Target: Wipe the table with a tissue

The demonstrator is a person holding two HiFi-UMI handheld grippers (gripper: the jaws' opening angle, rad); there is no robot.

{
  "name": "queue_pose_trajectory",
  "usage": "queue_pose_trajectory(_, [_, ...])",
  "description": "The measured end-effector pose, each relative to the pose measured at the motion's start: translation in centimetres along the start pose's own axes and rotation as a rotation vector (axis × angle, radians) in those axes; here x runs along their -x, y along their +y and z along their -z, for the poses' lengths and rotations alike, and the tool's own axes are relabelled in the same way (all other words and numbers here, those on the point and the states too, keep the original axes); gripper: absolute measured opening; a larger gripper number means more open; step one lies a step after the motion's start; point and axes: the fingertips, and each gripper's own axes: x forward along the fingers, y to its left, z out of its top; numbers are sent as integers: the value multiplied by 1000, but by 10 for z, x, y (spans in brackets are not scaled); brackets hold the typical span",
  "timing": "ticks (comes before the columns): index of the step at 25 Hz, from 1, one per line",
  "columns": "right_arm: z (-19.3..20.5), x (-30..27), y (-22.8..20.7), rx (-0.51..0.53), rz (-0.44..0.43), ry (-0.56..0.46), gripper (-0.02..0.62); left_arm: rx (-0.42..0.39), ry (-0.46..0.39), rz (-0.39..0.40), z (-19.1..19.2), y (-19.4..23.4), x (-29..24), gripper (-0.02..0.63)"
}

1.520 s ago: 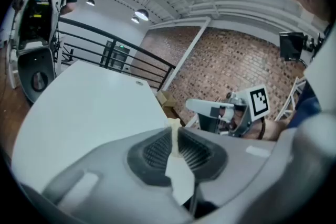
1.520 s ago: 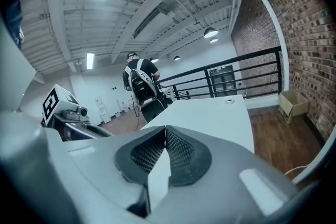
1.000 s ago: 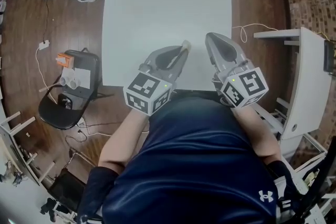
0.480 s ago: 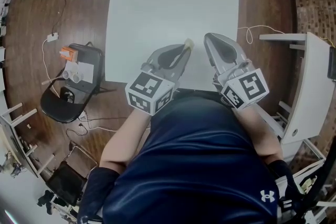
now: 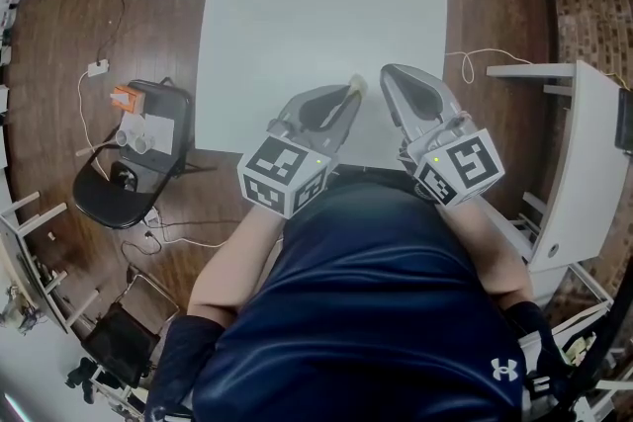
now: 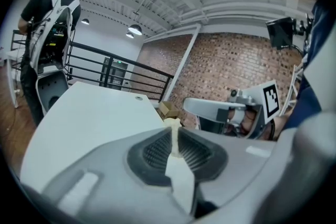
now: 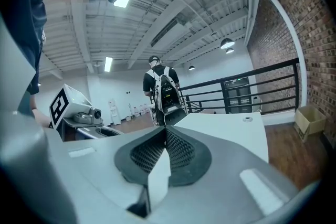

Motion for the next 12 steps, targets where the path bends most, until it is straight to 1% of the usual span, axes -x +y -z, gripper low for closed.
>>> queue_pose_trajectory(12, [6,3,7,-8,13,16,11,3,-2,0,4,-1,9,35])
